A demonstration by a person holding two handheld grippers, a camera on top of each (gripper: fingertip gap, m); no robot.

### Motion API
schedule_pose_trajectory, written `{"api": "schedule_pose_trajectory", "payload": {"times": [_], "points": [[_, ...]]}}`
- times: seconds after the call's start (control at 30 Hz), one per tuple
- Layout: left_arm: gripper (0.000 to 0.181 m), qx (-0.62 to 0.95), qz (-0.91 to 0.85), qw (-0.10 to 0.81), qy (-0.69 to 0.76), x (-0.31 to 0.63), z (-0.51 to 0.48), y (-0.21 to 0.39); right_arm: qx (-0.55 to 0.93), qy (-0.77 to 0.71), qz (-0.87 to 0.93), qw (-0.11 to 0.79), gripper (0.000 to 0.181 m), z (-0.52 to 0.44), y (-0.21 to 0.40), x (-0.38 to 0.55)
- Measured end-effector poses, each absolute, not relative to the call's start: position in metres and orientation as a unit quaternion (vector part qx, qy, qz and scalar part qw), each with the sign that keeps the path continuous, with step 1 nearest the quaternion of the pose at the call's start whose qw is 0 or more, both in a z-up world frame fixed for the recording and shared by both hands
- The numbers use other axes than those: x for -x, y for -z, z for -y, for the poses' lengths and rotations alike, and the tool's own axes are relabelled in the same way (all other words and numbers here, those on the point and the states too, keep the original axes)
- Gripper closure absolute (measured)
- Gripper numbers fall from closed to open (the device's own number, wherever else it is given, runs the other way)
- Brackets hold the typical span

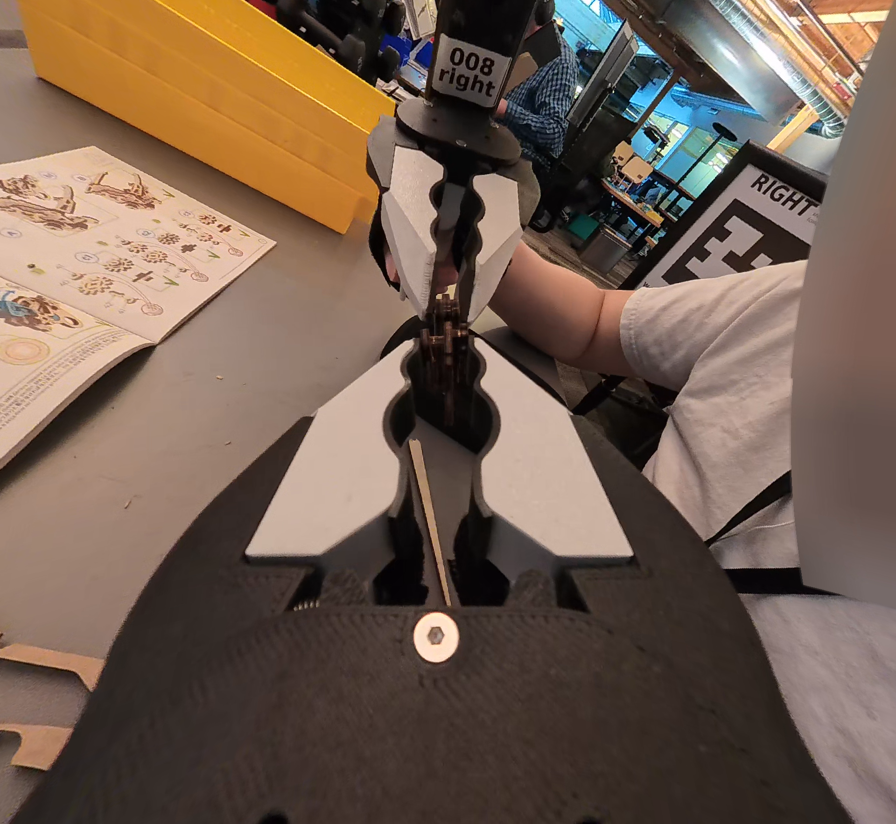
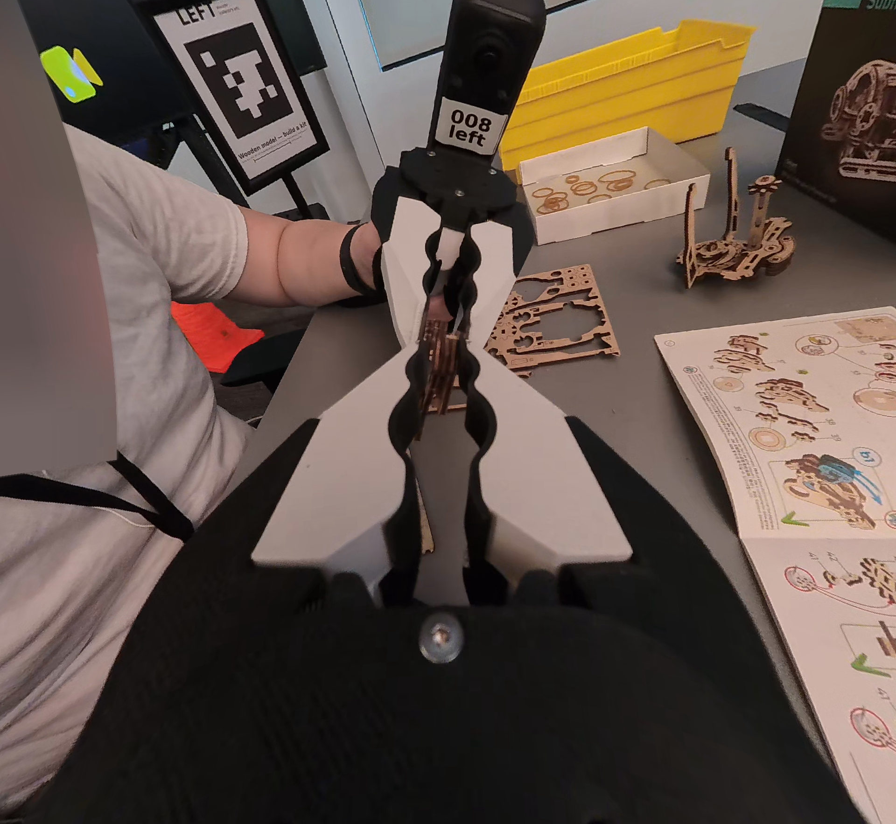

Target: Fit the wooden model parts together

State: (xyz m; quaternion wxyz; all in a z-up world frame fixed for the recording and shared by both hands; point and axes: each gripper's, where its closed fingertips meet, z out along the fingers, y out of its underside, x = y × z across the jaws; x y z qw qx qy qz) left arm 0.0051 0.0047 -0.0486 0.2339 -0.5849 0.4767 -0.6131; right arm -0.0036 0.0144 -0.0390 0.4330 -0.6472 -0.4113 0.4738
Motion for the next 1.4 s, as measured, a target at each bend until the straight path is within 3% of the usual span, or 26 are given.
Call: {"api": "schedule_pose_trajectory", "payload": {"times": [0.37, 0.5, 0.7, 0.83, 1.4], "points": [[0.166, 0.588, -0.463, 0.177, 0.640, -0.004, 0.002, 0.051, 0.627, -0.472, 0.445, 0.431, 0.171, -0.007, 0.042, 0.004], [0.165, 0.598, -0.436, 0.087, 0.667, 0.001, 0.006, 0.058, 0.569, -0.408, 0.518, 0.491, 0.145, 0.004, 0.037, 0.001], [0.165, 0.601, -0.449, 0.024, 0.660, 0.002, 0.022, 0.071, 0.549, -0.339, 0.582, 0.495, 0.150, 0.013, 0.049, 0.004], [0.165, 0.601, -0.448, 0.016, 0.662, 0.002, 0.023, 0.072, 0.567, -0.346, 0.591, 0.458, 0.167, 0.016, 0.063, 0.008], [0.166, 0.612, -0.426, 0.051, 0.664, 0.001, 0.008, 0.067, 0.603, -0.325, 0.558, 0.469, 0.168, 0.002, 0.060, 0.005]]}}
